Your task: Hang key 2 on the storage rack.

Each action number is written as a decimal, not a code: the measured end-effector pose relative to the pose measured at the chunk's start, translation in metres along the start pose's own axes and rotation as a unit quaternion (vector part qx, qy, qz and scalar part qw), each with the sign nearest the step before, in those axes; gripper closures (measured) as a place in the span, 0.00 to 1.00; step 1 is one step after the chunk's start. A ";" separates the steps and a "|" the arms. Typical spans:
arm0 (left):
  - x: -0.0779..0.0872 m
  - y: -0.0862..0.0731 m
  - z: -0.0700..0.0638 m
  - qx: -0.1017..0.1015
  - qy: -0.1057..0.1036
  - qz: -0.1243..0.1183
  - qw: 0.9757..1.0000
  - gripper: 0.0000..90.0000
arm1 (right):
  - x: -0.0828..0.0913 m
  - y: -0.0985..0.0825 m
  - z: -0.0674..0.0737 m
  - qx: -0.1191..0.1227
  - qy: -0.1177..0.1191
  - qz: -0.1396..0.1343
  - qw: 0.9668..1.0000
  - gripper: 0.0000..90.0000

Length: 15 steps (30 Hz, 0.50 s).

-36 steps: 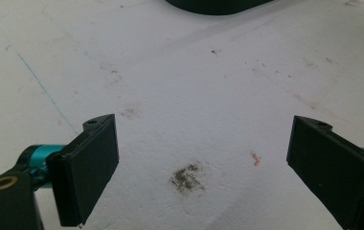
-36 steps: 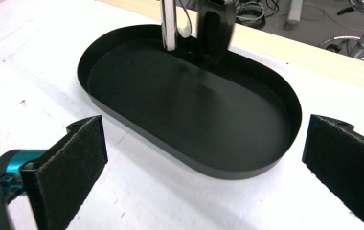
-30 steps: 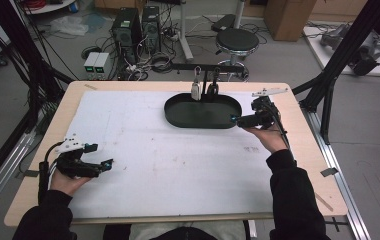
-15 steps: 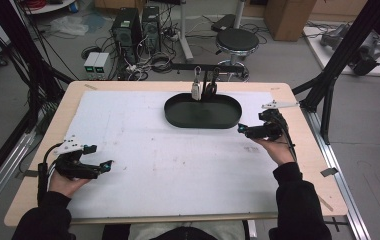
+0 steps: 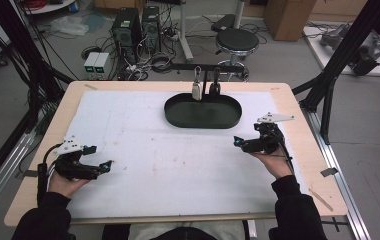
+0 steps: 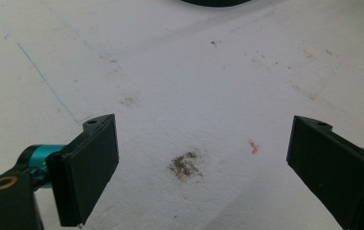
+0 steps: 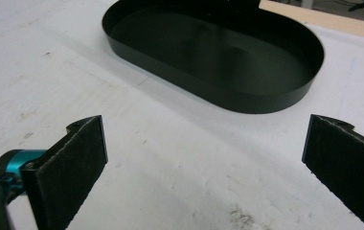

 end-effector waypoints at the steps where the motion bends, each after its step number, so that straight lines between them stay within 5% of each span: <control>1: 0.000 0.000 0.000 0.000 0.000 0.000 1.000 0.12 | 0.001 -0.001 0.002 -0.003 0.004 -0.002 1.000 0.01; 15: 0.001 -0.002 0.000 0.000 -0.001 0.003 1.000 0.12 | 0.008 -0.019 0.012 -0.001 0.000 -0.012 1.000 0.01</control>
Point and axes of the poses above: each handheld gripper's, and its own axes: x roughly backward along the jaws, y roughly out of its top, z roughly to its left, the point moved 4 cm from there along -x, roughly forward along the jaws, and after that the axes turned 14 degrees about x, right-handed, at the moved point
